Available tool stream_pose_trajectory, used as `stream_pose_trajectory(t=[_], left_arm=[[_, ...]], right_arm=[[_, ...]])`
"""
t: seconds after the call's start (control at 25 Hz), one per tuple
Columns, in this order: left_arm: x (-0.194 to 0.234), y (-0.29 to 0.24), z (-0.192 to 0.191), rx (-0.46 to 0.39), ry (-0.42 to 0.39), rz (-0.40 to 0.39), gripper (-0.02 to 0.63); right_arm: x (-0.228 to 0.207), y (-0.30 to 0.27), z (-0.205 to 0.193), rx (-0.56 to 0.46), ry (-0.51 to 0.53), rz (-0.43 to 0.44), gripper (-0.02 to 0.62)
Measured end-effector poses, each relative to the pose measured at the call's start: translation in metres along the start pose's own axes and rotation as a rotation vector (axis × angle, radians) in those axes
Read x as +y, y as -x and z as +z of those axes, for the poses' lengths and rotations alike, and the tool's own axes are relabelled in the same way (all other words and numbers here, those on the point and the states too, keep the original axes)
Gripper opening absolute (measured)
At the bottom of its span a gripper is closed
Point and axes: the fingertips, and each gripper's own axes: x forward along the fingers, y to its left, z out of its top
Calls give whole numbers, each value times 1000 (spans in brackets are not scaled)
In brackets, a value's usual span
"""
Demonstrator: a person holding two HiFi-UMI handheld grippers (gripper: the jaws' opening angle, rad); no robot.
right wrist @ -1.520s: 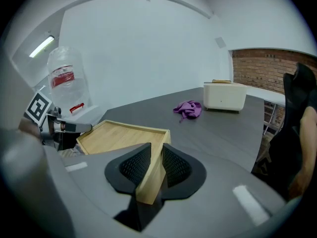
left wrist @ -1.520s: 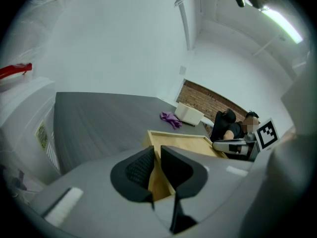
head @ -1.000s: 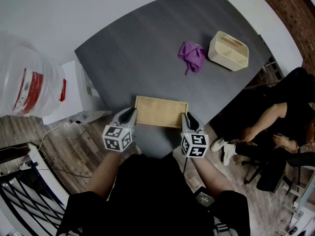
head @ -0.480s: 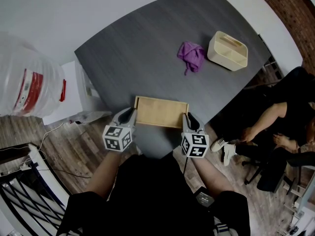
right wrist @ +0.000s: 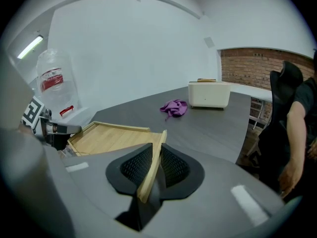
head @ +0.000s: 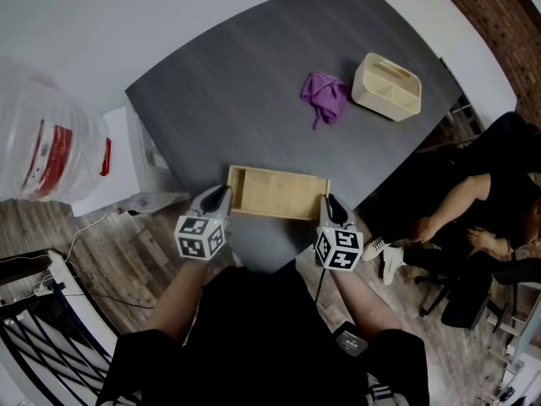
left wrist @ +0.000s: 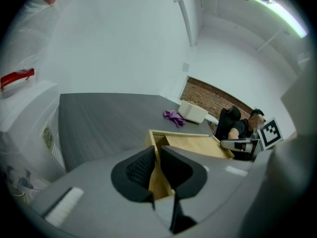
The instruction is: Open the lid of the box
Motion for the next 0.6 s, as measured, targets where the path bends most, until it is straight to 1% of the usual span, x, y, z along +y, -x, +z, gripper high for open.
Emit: stream_pose_trajectory(t=[0.48, 0.6], left_arm=[[2, 0, 0, 2, 17, 8, 34], [3, 1, 0, 0, 42, 9, 34]], right_arm=[[-11, 3, -1, -1, -11, -27, 52], [-16, 5, -1, -4, -19, -38, 51]])
